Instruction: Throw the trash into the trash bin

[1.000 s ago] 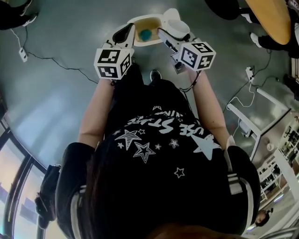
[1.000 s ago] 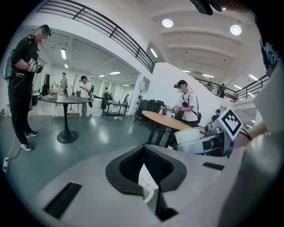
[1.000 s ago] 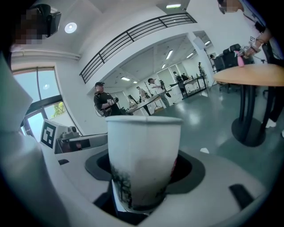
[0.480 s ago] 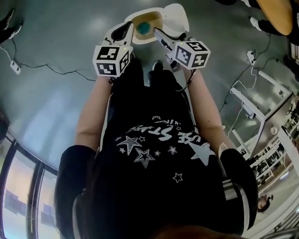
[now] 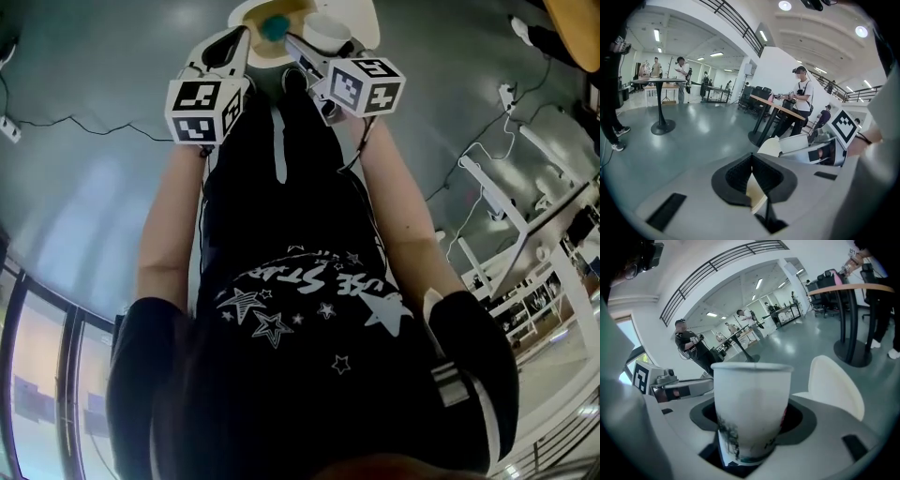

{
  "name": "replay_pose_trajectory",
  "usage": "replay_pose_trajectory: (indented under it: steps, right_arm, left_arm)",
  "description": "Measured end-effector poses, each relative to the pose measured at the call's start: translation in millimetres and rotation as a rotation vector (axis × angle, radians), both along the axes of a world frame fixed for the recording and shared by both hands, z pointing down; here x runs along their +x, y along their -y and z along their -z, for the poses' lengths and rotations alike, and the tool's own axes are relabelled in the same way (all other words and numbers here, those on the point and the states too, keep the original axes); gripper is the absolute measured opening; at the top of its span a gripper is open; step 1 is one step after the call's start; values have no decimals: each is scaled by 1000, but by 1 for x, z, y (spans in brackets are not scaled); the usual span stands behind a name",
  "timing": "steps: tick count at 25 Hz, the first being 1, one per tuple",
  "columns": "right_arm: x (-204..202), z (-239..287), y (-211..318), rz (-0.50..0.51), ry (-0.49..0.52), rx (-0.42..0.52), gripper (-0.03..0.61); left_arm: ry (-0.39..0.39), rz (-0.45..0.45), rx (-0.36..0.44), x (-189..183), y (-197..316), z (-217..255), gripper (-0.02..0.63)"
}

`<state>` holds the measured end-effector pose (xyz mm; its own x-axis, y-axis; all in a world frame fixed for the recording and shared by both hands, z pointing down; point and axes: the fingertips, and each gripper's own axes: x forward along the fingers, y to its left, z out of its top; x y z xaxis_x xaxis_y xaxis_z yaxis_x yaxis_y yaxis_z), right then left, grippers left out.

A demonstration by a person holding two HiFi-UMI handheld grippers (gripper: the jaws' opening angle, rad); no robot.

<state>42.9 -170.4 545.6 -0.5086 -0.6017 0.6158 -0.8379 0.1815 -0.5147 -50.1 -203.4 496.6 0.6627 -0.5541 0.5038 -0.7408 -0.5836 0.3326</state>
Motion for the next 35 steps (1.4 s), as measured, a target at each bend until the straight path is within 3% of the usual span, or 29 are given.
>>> replay_pose_trajectory:
  steps: [11, 16, 28, 35]
  right_arm:
    - [10, -80, 8, 97, -6, -70, 301]
    - [25, -120, 12, 123, -2, -109, 301]
    - [24, -197, 6, 72, 62, -241, 301]
    - [25, -232, 6, 74, 40, -310, 301]
  left_arm:
    - [47, 53, -78, 15, 0, -79, 11]
    - [62, 43, -130, 44, -3, -124, 11]
    - [103, 60, -242, 49, -3, -201, 11]
    - [116, 75, -281, 50, -2, -225, 11]
